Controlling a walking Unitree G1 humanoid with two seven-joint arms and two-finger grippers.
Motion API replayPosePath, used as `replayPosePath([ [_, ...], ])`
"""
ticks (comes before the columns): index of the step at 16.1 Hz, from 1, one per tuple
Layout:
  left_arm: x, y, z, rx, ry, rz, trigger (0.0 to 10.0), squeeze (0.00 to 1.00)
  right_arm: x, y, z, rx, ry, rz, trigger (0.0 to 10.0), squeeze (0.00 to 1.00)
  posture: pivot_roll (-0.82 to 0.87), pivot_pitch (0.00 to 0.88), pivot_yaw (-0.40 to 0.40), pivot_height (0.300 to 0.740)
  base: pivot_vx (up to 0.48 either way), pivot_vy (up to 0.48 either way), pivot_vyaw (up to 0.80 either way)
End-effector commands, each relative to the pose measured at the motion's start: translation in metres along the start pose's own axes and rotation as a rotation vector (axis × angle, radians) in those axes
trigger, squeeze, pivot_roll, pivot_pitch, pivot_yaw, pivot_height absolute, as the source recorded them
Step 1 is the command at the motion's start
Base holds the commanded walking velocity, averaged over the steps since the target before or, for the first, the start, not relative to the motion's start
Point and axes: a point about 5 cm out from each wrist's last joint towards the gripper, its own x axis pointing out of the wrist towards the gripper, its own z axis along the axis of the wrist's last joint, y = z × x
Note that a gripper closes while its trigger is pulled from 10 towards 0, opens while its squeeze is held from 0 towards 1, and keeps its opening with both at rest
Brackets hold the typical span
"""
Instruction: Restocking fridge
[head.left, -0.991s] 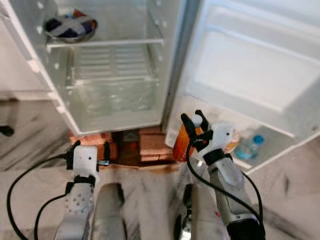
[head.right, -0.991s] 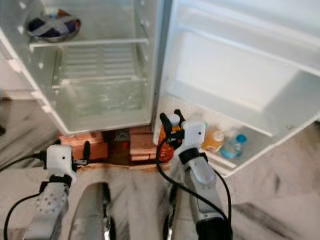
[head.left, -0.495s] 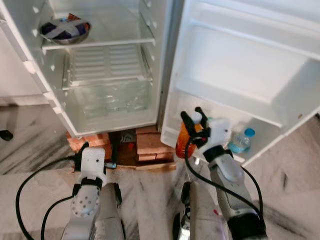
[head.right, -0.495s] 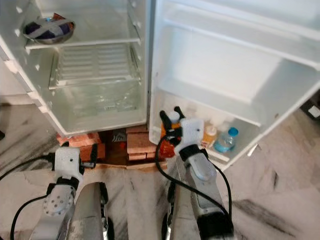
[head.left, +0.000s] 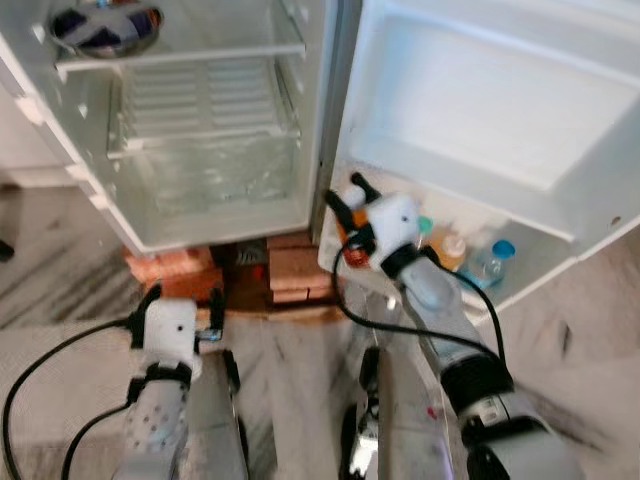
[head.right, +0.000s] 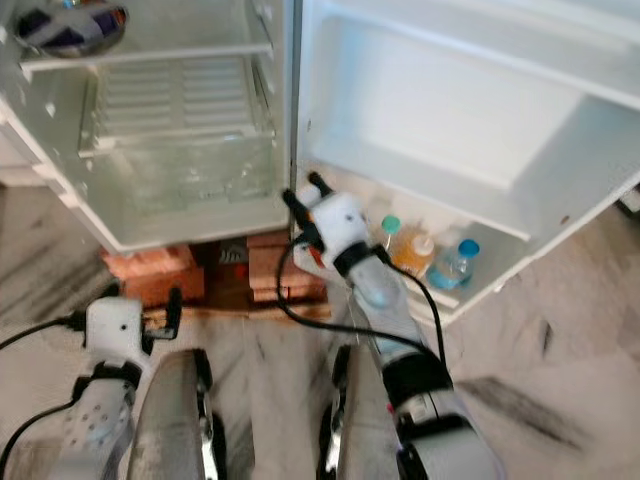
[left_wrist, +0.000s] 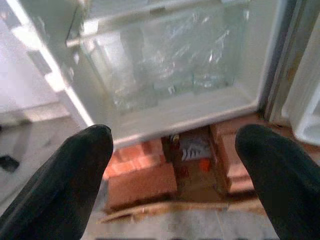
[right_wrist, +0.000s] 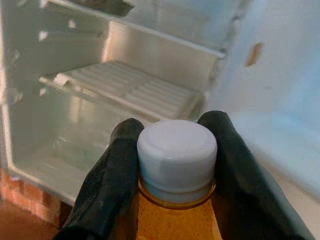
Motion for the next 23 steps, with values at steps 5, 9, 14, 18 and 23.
replayPosePath([
  [5,-0.034,0.013,0.012,0.035,0.038,0.014,10.0,0.00,0.007,0.023,-0.008,-0.245,-0.041,0.177,10.0,0.00,0.28,0.405,-0.078,0.585,0.000,0.000,0.00],
  [9,-0.047,0.021,0.020,0.056,0.057,0.025,10.0,0.00,0.034,0.017,0.024,-0.363,-0.201,0.146,10.0,0.00,0.31,0.443,-0.071,0.585,0.000,0.000,0.00],
  [14,-0.045,0.020,0.026,0.057,0.067,0.011,10.0,0.00,0.042,-0.005,0.045,-0.475,-0.306,0.062,10.0,0.00,0.31,0.441,-0.063,0.585,0.000,0.000,0.00],
  [18,-0.046,0.022,0.029,0.067,0.068,0.011,10.0,0.00,0.020,-0.020,0.000,-0.516,-0.061,0.015,10.0,0.00,0.34,0.452,-0.059,0.585,0.000,0.000,0.00],
  [23,-0.051,0.020,0.029,0.072,0.085,0.000,10.0,0.00,0.014,-0.023,-0.016,-0.490,0.055,-0.075,10.0,0.00,0.35,0.462,-0.056,0.585,0.000,0.000,0.00],
])
